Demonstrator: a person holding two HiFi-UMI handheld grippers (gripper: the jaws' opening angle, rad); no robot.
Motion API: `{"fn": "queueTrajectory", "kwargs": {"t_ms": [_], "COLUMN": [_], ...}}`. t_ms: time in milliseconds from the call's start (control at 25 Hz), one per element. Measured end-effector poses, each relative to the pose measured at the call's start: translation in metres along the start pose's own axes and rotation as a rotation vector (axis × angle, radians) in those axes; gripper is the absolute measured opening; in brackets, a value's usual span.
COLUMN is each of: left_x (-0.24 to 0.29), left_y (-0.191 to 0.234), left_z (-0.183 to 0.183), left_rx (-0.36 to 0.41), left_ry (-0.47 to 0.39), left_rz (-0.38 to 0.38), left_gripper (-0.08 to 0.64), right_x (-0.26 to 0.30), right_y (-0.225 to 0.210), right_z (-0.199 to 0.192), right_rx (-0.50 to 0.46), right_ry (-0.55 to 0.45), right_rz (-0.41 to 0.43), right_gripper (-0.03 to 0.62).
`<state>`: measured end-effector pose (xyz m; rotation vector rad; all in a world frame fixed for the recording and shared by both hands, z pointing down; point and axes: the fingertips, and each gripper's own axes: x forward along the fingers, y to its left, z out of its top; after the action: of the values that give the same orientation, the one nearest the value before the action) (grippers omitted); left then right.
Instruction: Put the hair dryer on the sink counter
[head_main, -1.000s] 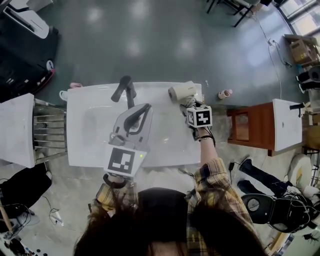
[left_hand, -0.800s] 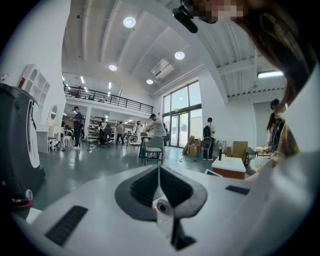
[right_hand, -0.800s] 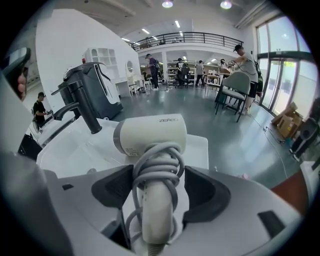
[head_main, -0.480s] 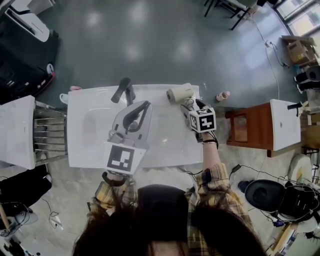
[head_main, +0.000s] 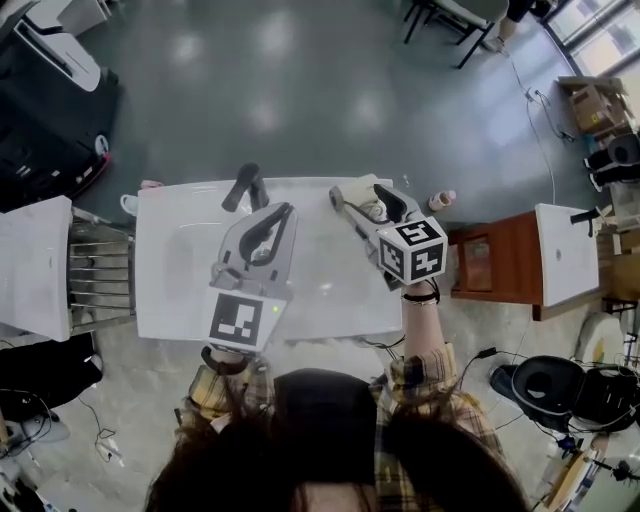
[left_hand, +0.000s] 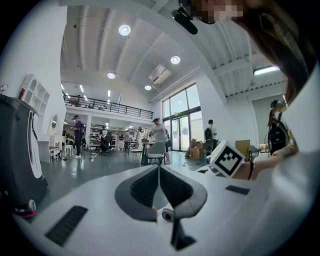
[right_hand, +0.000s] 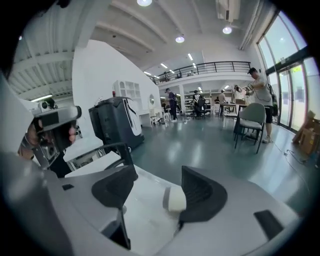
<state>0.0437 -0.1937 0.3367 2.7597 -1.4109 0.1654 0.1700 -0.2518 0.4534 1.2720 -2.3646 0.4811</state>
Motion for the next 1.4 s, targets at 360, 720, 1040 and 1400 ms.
{"fn": "queueTrajectory", "kwargs": {"t_ms": [360,720,1040,1400], "left_x": [-0.012,-0.022,-0.026,-0.015], "left_y": [0.016,0.019,0.012,-0.001], "left_z": [0.023,0.044,0.045,0.04], "left_rx": [0.028,0.026,0.011,-0.013], "left_ry": [-0.043,-0.082,-0.084,-0.075], "left_rz": [0.054,0.081,0.053,0.004], "left_gripper": [0.024,0.025,0.025,0.024], "right_x": [-0.028,-0.06,-0.076,-0.074], "right_y": [0.091,0.147,0.144,0.129], "right_z": [0.11,0.151,0.143,0.128], "right_rx": [-0.129,-0.201,-0.183,-0.182], "right_ry": [-0.307,-0.509,-0.537,-0.493], "right_rz": [0.17,0.254,0.204,0.157], "right_gripper": [0.243,0.141,0.054,0.015]}}
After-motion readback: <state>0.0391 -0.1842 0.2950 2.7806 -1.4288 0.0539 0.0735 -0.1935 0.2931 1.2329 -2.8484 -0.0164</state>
